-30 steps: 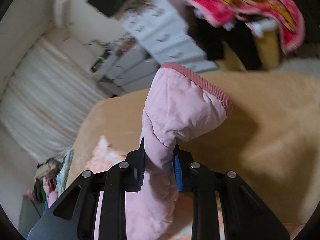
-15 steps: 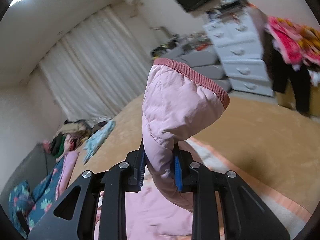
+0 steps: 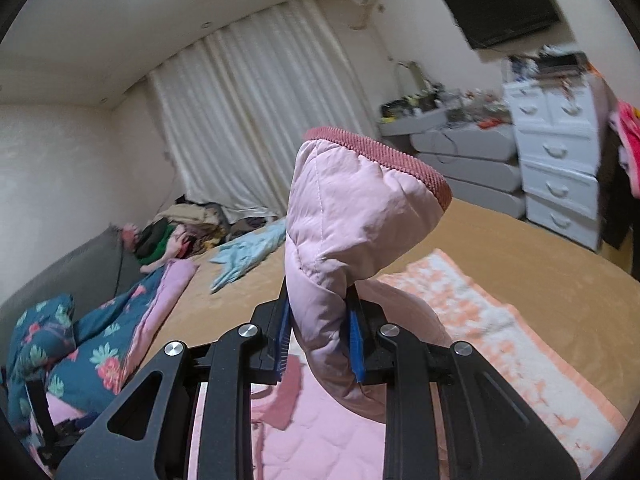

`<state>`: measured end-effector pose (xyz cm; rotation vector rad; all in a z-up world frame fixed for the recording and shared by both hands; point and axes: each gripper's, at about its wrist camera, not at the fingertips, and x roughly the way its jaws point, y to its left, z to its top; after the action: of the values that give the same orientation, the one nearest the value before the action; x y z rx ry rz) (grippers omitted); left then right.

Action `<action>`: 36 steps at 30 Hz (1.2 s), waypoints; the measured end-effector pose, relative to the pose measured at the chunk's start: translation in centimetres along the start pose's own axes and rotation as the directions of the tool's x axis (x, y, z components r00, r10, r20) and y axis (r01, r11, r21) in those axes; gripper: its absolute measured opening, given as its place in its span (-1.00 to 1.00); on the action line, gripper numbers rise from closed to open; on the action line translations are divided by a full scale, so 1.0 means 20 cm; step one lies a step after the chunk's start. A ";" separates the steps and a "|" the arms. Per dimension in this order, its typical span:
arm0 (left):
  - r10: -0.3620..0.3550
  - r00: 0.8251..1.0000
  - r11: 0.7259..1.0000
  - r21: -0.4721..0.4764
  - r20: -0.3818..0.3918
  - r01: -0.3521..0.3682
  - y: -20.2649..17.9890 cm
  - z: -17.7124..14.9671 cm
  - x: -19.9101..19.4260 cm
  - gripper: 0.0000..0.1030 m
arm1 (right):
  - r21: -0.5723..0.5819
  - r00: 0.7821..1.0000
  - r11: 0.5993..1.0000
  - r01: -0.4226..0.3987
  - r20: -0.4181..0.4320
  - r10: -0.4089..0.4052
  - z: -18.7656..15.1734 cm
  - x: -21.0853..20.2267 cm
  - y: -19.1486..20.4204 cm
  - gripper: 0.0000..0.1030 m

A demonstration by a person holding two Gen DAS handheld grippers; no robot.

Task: Fold large clothes
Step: 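Carry the sleeve across the jacket front and release it with the right tool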

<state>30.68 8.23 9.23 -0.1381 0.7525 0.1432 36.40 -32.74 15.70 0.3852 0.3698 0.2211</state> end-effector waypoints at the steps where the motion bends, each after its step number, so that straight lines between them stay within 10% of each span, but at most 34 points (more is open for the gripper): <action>1: -0.012 1.000 1.000 -0.016 0.002 0.012 0.04 0.00 0.00 0.83 | -0.011 1.000 1.000 -0.008 -0.001 0.008 -0.01 0.01 0.04 -0.56; 17: -0.069 0.997 0.977 -0.204 -0.024 0.063 0.43 -0.05 0.07 0.83 | -0.161 0.993 0.981 -0.111 -0.065 0.101 -0.40 0.25 0.59 -0.55; 36: -0.318 0.945 0.848 -0.468 -0.073 0.249 0.64 -0.28 0.32 0.83 | -0.282 0.959 0.943 -0.175 -0.265 0.099 -1.06 0.56 0.85 -0.53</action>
<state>29.27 20.24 -0.06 -0.7134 0.8285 0.0222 35.86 -7.35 0.88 0.0777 0.5467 0.4606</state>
